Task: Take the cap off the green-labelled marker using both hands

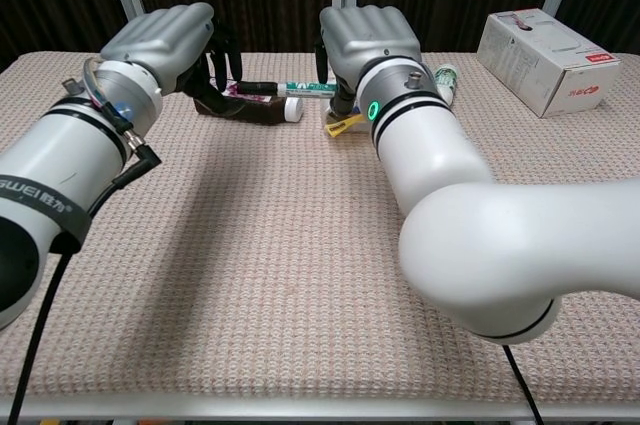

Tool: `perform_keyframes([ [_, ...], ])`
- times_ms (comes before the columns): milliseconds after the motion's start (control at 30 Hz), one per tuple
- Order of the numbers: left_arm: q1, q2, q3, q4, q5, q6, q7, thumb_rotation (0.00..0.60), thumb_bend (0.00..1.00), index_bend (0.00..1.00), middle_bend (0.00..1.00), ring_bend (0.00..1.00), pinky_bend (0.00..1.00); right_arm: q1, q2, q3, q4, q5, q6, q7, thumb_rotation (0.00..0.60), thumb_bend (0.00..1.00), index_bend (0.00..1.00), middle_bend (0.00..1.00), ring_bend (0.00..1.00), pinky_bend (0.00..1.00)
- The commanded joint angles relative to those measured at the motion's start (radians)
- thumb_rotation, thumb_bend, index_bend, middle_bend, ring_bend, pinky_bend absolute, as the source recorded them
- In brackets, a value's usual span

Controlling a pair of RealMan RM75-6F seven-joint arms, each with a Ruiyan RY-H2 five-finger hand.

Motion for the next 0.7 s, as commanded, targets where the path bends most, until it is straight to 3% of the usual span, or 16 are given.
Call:
perform_keyframes([
  [33, -0.002, -0.008, 0.004, 0.011, 0.016, 0.002, -0.02, 0.6, 0.27, 0.53, 0.56, 0.49, 0.55, 0.0, -0.002, -0.001, 0.003, 0.001, -0.002, -0.002, 0.6, 0.29, 0.67, 0.62, 0.76, 0.86],
  [700, -0.004, -0.021, 0.008, 0.018, 0.021, -0.022, -0.047, 0.6, 0.31, 0.57, 0.61, 0.54, 0.59, 0.0, -0.004, 0.005, 0.004, 0.001, -0.013, -0.01, 0.6, 0.29, 0.67, 0.62, 0.76, 0.86],
])
